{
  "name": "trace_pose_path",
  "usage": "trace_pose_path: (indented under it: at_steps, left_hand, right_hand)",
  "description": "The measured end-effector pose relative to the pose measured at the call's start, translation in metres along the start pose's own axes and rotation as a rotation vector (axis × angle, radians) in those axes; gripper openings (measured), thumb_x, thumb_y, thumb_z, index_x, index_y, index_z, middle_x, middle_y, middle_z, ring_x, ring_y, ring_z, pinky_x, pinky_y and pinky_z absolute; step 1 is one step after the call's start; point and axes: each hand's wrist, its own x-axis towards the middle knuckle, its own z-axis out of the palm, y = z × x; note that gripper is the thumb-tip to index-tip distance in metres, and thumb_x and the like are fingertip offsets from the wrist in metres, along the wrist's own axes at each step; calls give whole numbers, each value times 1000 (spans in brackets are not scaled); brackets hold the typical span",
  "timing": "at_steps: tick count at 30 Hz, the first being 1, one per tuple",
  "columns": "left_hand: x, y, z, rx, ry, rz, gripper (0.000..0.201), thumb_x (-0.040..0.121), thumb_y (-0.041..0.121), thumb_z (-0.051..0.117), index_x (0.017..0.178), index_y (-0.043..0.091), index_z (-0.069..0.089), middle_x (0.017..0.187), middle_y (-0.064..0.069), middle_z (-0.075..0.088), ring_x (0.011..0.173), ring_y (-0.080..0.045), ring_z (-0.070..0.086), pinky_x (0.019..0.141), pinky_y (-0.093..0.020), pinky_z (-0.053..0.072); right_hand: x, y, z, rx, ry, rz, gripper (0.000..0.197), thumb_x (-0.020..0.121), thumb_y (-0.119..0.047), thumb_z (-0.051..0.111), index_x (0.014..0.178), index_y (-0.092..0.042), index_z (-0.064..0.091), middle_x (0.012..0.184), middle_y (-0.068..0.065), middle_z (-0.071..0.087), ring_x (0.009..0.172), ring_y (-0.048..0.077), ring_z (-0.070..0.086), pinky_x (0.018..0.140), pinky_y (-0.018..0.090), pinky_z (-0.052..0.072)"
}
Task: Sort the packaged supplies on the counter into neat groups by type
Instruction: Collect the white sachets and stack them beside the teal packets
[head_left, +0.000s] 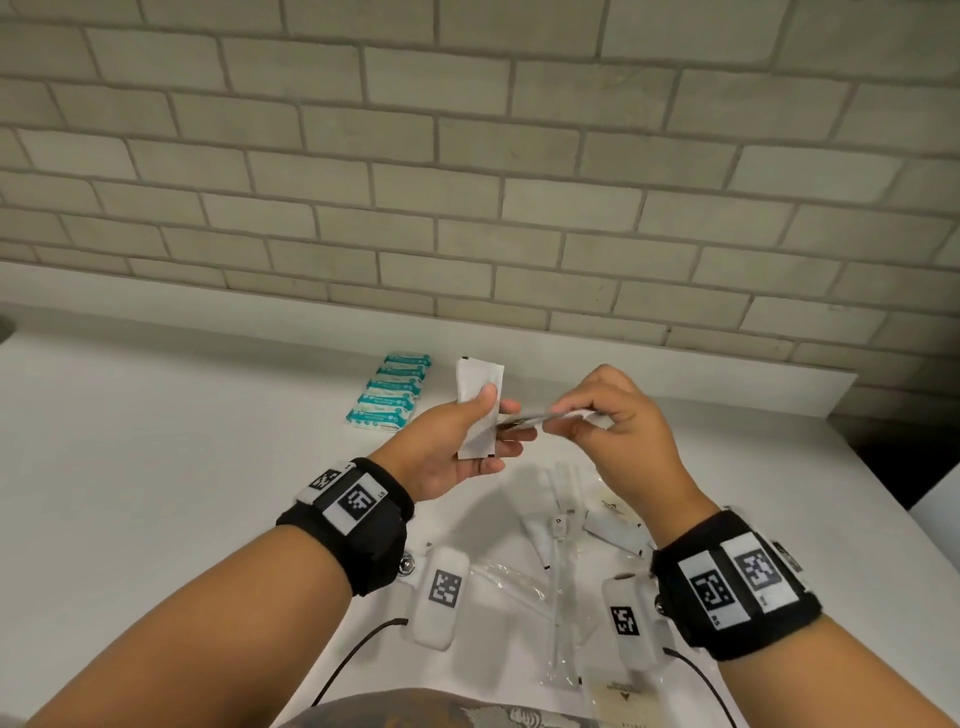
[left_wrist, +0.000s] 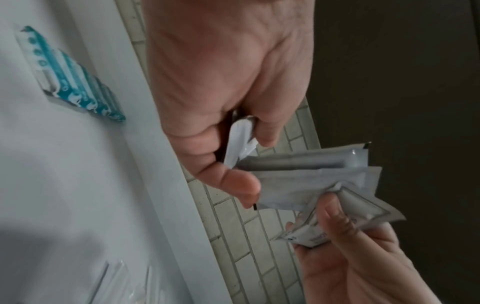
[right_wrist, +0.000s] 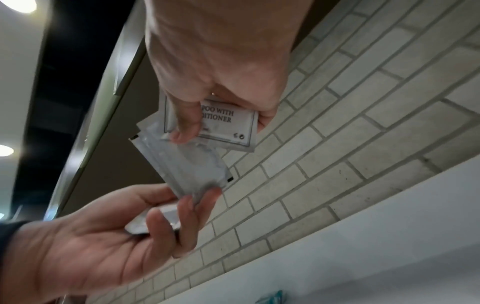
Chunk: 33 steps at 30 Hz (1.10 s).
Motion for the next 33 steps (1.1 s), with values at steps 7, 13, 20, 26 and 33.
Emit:
trace_pose_path:
  at_steps: [7, 13, 20, 26, 33]
  left_hand:
    - [3, 0, 5, -112, 131, 111, 30, 86, 2, 64, 115, 12, 60, 105, -9, 69, 93, -21, 67, 85, -35, 55]
    - [1, 12, -8, -81, 228, 281, 29, 88, -5, 59, 110, 14, 59, 97, -4, 69, 85, -17, 67, 62, -21, 54]
    - [1, 6, -1, -4, 170, 282, 29, 87, -6, 59, 104, 18, 63, 100, -5, 70, 89, -19, 68, 71, -28, 54]
    - [1, 4, 0, 29, 113, 285, 31, 87, -6, 59, 107, 18, 63, 98, -4, 69, 92, -21, 66, 79, -32, 55]
    - [2, -3, 6, 54, 95, 248, 17, 92, 8, 59, 107, 16, 65, 100, -5, 72, 94, -20, 69, 84, -34, 55]
  right_hand:
    - [-9, 12, -2, -391, -178, -203, 20, 77, -20, 60, 88, -28, 75, 78, -16, 48, 79, 6, 50, 79, 28, 40]
    - [-10, 18, -14, -135, -45, 327, 12, 84, -14, 71, 80, -24, 67, 81, -2, 60, 62, 0, 52, 59, 12, 42]
    - [-5, 6, 2, 97, -137, 428, 9, 91, -20, 64, 97, -26, 63, 78, -12, 71, 69, 3, 67, 64, 32, 52]
    - [-1, 8, 7, 80, -65, 499, 23, 92, -23, 63, 114, -21, 55, 102, 3, 70, 85, 20, 72, 69, 44, 61]
    - [-1, 14, 15, 51, -145, 538, 40, 78, -9, 77, 104, -26, 53, 97, 5, 72, 81, 23, 70, 65, 39, 58]
